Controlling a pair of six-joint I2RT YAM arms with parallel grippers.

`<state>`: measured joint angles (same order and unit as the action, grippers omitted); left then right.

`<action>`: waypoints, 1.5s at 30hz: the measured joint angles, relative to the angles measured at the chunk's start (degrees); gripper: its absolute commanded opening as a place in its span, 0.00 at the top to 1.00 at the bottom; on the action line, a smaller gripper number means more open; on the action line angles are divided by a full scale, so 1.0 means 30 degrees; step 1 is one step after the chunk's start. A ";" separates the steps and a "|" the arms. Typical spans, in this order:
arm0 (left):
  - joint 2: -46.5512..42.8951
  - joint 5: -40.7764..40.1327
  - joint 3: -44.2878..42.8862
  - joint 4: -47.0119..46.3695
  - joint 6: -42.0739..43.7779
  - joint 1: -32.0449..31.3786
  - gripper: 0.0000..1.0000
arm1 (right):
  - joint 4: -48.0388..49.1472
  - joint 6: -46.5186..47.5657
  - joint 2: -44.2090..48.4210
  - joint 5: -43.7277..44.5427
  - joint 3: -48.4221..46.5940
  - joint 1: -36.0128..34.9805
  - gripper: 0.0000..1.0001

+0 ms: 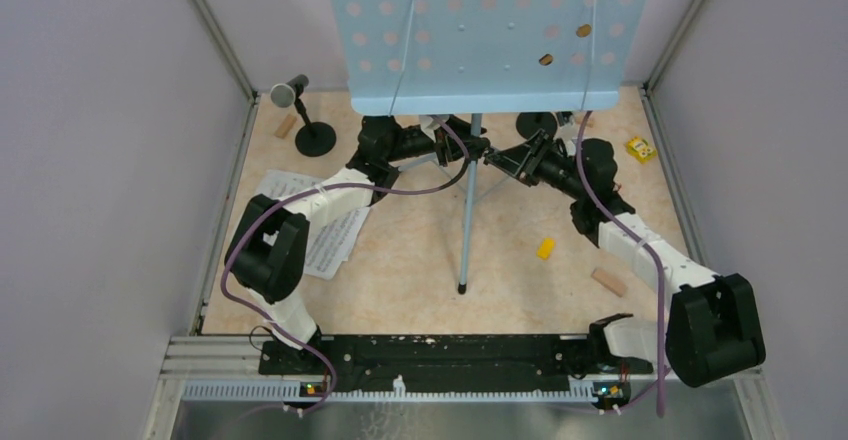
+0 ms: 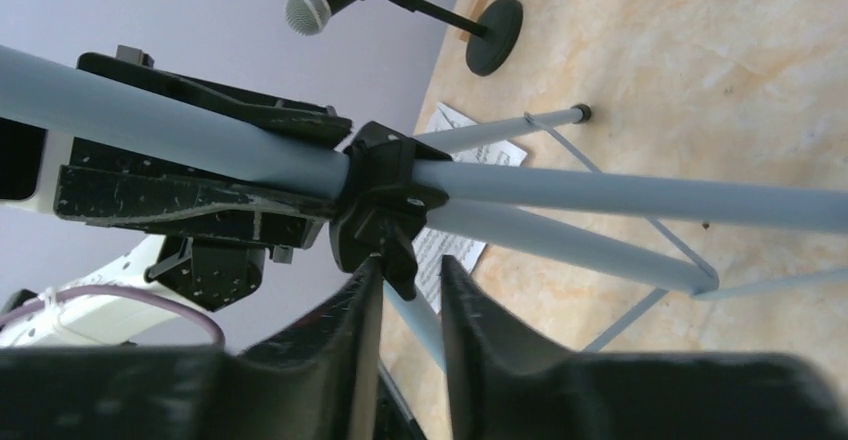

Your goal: Pack up the instrument practice props

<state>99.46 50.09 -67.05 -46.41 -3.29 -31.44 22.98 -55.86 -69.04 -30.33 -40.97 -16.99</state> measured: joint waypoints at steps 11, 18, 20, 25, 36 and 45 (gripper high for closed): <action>0.0015 -0.0051 -0.0372 0.0729 -0.0066 0.0109 1.00 | 0.0670 0.1464 -0.1268 -0.1479 -0.1078 0.0109 1.00; 0.0022 0.0000 -0.0503 0.0933 -0.0073 0.0015 1.00 | 0.1982 0.6681 0.0124 0.0277 0.0299 -0.0838 1.00; 0.0066 0.0036 -0.0685 0.1129 -0.0066 -0.0124 1.00 | 0.2215 0.9136 0.0809 0.0991 0.0772 -0.1260 1.00; 0.0146 0.0000 -0.0823 0.1341 -0.0007 -0.0197 1.00 | 0.2310 1.6473 0.1282 0.0816 0.0947 -0.1785 1.00; 0.0146 0.0146 -0.0874 0.1545 0.0073 -0.0357 1.00 | -0.0911 3.2968 0.2565 0.0699 0.0801 -0.3264 1.00; 0.0146 0.0175 -0.0874 0.1581 0.0146 -0.0350 1.00 | -0.3789 4.4872 0.3053 0.7868 0.0503 -0.7162 1.00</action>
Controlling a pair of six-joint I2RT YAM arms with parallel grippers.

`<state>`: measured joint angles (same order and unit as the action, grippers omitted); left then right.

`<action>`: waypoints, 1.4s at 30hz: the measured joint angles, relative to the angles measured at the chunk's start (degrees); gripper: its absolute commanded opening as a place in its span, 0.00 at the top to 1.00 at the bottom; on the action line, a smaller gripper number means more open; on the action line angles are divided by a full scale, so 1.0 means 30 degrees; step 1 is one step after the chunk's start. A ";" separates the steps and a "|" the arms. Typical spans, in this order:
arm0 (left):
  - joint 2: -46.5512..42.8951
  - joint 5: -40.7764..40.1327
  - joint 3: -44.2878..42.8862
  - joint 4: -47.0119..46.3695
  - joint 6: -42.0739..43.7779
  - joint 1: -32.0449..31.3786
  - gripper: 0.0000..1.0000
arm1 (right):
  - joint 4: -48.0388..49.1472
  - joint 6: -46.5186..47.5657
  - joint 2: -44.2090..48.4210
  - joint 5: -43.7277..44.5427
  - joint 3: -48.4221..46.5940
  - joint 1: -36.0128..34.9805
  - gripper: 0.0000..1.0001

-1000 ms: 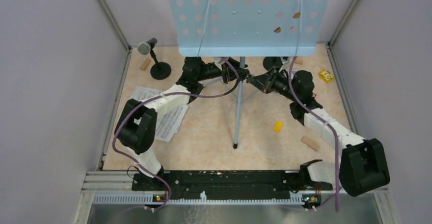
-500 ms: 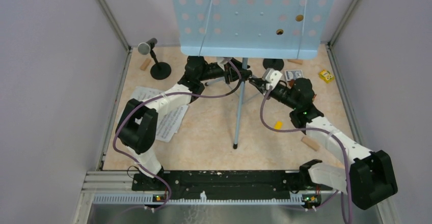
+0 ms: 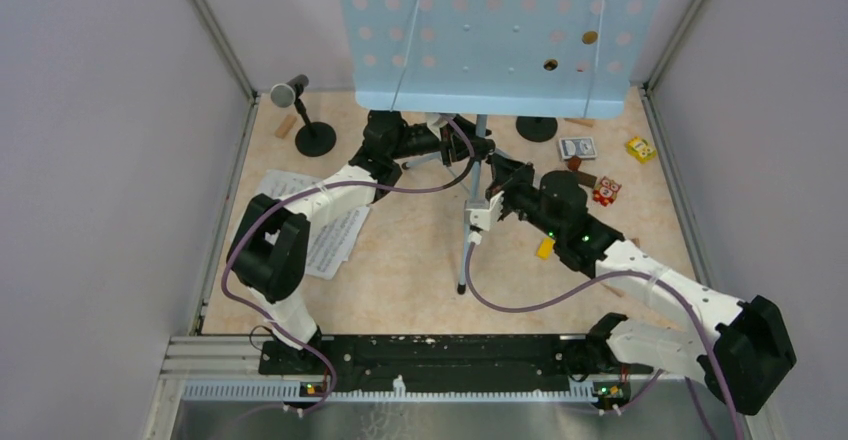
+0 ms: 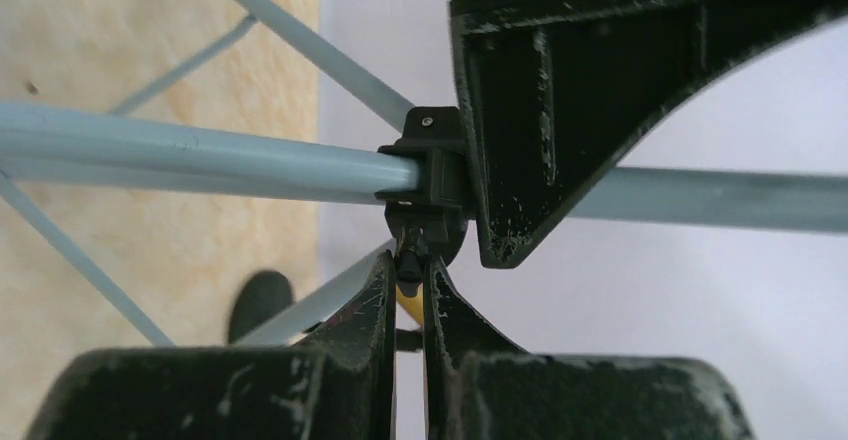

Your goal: Pack up the instrument practice props

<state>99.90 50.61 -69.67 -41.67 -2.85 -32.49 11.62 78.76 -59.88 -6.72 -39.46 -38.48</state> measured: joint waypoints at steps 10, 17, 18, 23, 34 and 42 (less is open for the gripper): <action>0.0000 -0.0168 0.0000 0.0036 0.0051 -0.0080 1.00 | 0.1515 0.7206 -0.0415 0.5151 0.1020 -0.2164 0.58; 0.0000 -0.0262 -0.0080 0.0211 0.0240 -0.0146 0.93 | 0.1632 -0.0911 0.1778 0.5697 0.1355 -0.2535 0.17; 0.0000 -0.0262 -0.0095 0.0255 0.0284 -0.0146 0.90 | 0.2098 -0.2586 0.2790 0.5909 0.1792 -0.2543 0.17; 0.0000 -0.0262 -0.0109 0.0291 0.0291 -0.0153 0.42 | 0.3738 -1.0739 0.7533 0.7118 0.4437 -0.2550 0.18; -0.0270 -0.2980 0.1290 0.1304 0.1071 -0.0692 0.02 | 0.1341 -2.2680 1.3945 0.6557 0.7526 -0.2543 0.13; -0.4481 -0.7453 0.3774 0.2688 0.0138 -0.0831 0.02 | 0.0036 -2.6177 1.2896 0.7176 0.7468 -0.2535 0.02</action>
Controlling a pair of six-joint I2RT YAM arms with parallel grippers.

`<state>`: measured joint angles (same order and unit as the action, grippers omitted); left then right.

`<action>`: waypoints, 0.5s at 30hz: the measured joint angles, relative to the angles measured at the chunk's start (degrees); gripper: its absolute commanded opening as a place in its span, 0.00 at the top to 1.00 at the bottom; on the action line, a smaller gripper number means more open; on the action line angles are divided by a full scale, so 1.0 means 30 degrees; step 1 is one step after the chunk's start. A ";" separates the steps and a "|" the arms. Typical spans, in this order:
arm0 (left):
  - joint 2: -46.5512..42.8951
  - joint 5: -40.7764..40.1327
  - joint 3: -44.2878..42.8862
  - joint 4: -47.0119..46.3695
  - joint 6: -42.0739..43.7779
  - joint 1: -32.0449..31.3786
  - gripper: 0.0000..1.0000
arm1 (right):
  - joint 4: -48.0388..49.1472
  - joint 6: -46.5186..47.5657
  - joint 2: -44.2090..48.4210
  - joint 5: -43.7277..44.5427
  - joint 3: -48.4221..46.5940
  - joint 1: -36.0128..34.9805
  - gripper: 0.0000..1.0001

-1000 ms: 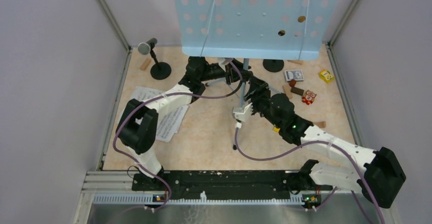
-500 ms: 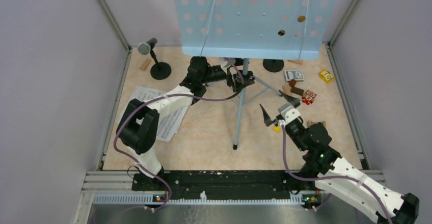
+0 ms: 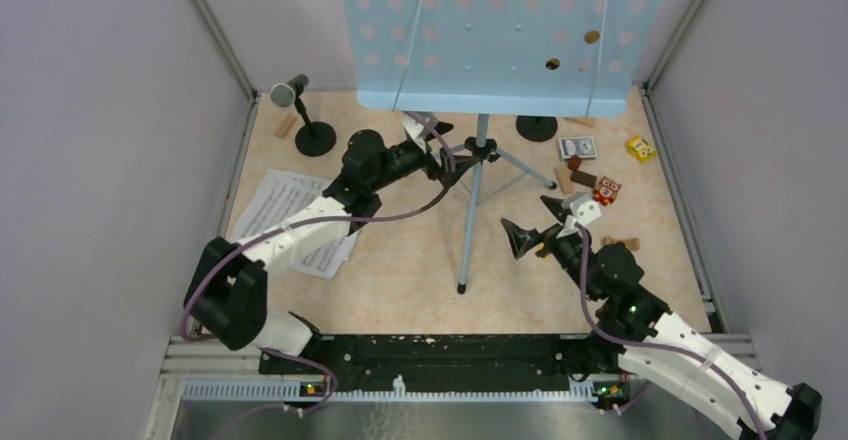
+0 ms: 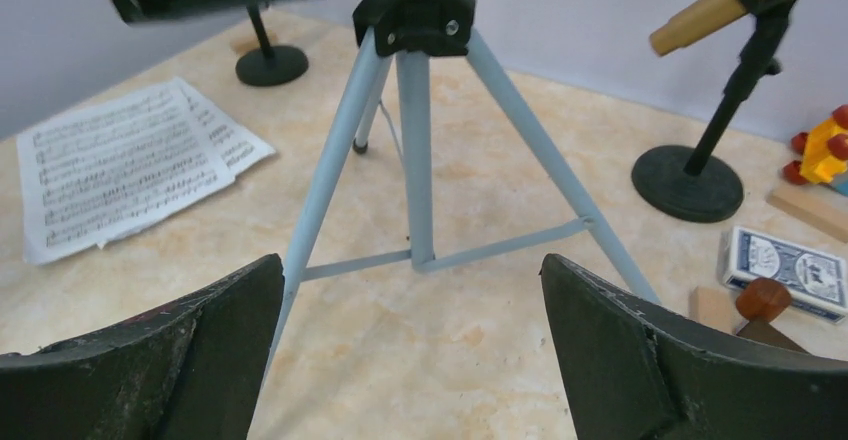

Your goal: Pack up the instrument practice props

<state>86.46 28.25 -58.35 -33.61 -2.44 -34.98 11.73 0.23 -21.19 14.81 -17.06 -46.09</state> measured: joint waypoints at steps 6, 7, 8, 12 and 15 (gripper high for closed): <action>-0.3927 -0.1916 0.3402 0.0204 -0.1224 -0.0015 0.02 | 0.0277 0.0576 -0.4364 -0.2288 -0.1282 0.2149 0.03; -0.4466 -0.2149 0.4087 0.0219 -0.1464 -0.0080 0.02 | 0.0532 0.0656 -0.4976 -0.2747 -0.1537 0.2841 0.03; -0.4838 -0.2346 0.4663 0.0226 -0.1719 -0.0160 0.02 | 0.0991 0.0780 -0.5989 -0.3512 -0.1887 0.3942 0.03; -0.5100 -0.3206 0.6076 0.0401 -0.2499 -0.1042 0.02 | 0.2419 0.1661 -0.8765 -0.5246 -0.2900 0.6492 0.05; -0.4721 -0.3934 0.6499 0.0510 -0.2929 -0.2200 0.02 | 0.2973 0.3133 -1.1009 -0.6747 -0.4146 0.7526 0.06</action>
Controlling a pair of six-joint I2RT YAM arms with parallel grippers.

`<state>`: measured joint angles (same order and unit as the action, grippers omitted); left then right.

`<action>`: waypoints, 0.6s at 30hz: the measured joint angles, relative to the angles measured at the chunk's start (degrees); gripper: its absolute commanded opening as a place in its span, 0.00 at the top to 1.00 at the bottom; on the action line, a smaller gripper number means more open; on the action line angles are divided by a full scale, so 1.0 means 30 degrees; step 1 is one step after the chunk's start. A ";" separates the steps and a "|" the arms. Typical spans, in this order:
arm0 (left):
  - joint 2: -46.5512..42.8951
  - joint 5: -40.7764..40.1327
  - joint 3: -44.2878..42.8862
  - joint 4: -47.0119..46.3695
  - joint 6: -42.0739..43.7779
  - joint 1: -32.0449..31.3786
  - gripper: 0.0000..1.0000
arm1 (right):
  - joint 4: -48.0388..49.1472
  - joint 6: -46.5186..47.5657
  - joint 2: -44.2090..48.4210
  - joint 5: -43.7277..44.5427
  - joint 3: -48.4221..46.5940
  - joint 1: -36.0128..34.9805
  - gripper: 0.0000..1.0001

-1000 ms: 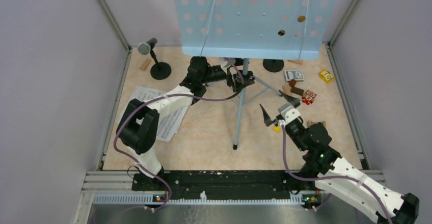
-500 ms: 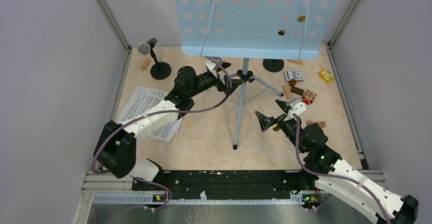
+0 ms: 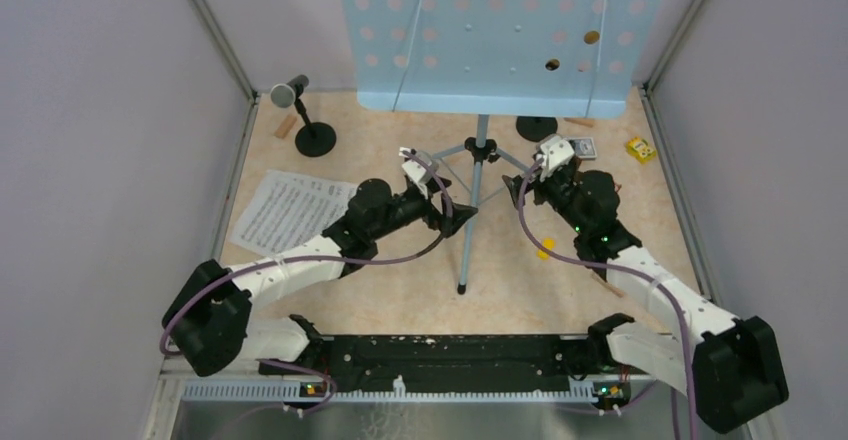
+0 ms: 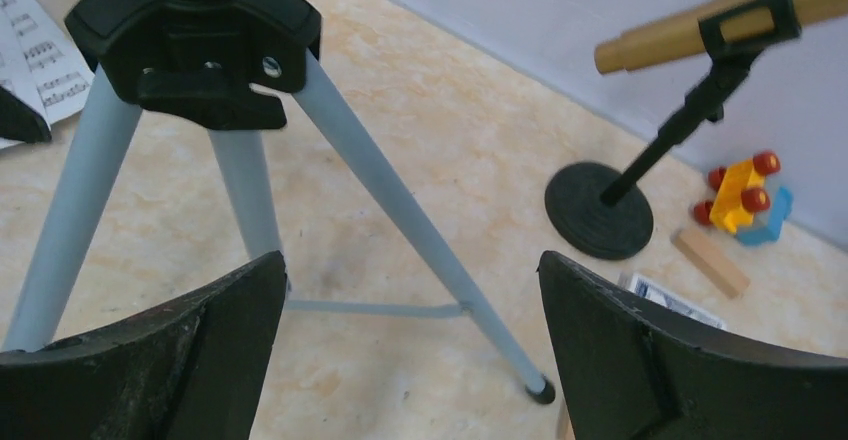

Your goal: Pack up the instrument practice props

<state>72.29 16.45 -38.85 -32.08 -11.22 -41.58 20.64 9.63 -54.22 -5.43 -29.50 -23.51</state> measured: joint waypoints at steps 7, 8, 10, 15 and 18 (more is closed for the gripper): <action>0.2259 -0.1355 0.0080 -0.1406 -0.1107 -0.1348 0.14 | 0.1515 0.3337 -0.3672 -0.2849 -0.1953 0.0619 0.10; 0.2652 -0.1392 0.0080 -0.1668 -0.1239 -0.1370 0.18 | 0.1960 0.3657 -0.4175 -0.3155 -0.2018 0.0787 0.11; 0.3351 -0.1392 0.0080 -0.1989 -0.1413 -0.1406 0.23 | 0.2681 0.3993 -0.5027 -0.3643 -0.2076 0.1151 0.14; 0.4867 -0.1290 0.0080 -0.2805 -0.1814 -0.1727 0.37 | 0.4189 0.4313 -0.7133 -0.4670 -0.2310 0.1909 0.41; 0.5617 -0.1209 0.0073 -0.3191 -0.1836 -0.2091 0.46 | 0.4816 0.4197 -0.8145 -0.5428 -0.2798 0.2011 0.68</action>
<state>89.14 12.82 -38.63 -41.65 -16.73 -47.86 35.09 22.22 -78.65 -21.71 -37.89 -17.47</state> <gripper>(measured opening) 0.628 0.525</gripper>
